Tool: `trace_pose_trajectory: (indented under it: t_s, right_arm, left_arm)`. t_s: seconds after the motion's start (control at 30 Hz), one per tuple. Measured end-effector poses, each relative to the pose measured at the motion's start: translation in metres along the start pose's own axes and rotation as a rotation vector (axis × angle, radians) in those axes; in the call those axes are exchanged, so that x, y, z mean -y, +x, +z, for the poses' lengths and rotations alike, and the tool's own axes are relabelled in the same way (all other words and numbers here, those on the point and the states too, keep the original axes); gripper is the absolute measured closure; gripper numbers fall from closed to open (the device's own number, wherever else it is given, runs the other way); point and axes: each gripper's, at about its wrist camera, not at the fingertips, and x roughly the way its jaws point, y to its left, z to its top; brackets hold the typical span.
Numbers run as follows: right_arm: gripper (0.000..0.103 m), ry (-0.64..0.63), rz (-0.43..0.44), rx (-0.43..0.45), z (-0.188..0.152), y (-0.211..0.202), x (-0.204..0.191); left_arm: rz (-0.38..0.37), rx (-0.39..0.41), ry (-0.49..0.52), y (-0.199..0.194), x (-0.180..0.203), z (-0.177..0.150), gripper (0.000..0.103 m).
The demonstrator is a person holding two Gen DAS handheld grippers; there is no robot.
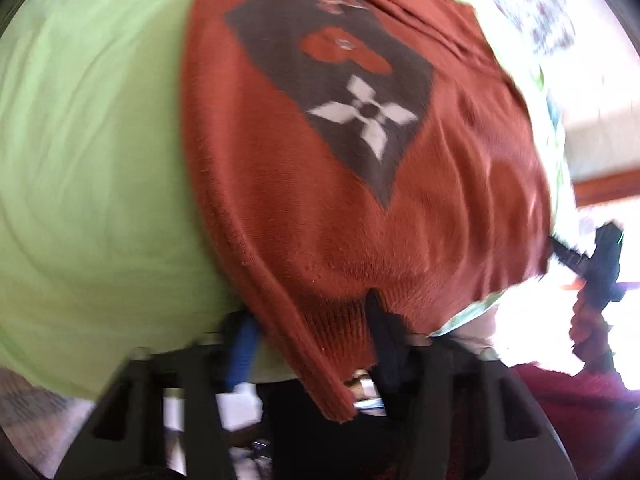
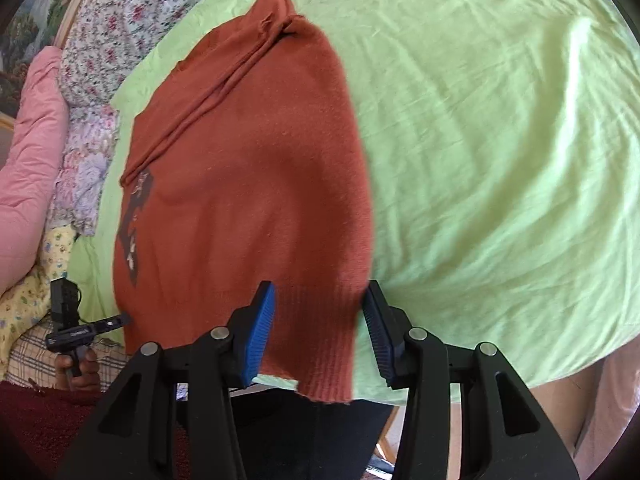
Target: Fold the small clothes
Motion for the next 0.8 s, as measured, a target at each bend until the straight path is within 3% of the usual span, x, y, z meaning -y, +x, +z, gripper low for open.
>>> trace_pose_trajectory:
  t_s: [0.03, 0.07, 0.13, 0.23, 0.3, 0.43, 0.6, 0.8]
  right_arm:
    - [0.063, -0.009, 0.014, 0.000, -0.002, 0.004, -0.003]
    - [0.097, -0.010, 0.019, -0.004, -0.003, 0.006, -0.003]
    - [0.096, 0.008, 0.028, -0.017, -0.005, 0.007, -0.001]
    - [0.096, 0.007, 0.050, 0.050, -0.010, -0.020, 0.002]
    - [0.097, 0.011, 0.039, 0.038, -0.013, -0.025, 0.014]
    - [0.097, 0.005, 0.064, 0.020, -0.014, -0.023, 0.009]
    - [0.097, -0.004, 0.109, 0.033, -0.013, -0.023, 0.000]
    - [0.097, 0.007, 0.206, 0.120, 0.006, -0.043, -0.012]
  left_arm:
    - [-0.005, -0.010, 0.022, 0.002, 0.001, -0.001, 0.093]
    - [-0.017, -0.009, 0.021, 0.001, 0.000, -0.002, 0.094]
    - [-0.023, 0.014, 0.030, -0.010, -0.002, -0.004, 0.097]
    - [-0.047, 0.091, 0.054, -0.032, -0.007, -0.014, 0.098]
    - [-0.060, 0.089, 0.025, -0.031, -0.017, -0.017, 0.099]
    - [-0.164, 0.163, -0.024, -0.048, -0.026, -0.023, 0.099]
    - [-0.210, 0.194, -0.062, -0.057, -0.031, -0.021, 0.099]
    - [-0.274, 0.310, -0.079, -0.098, -0.029, -0.004, 0.099]
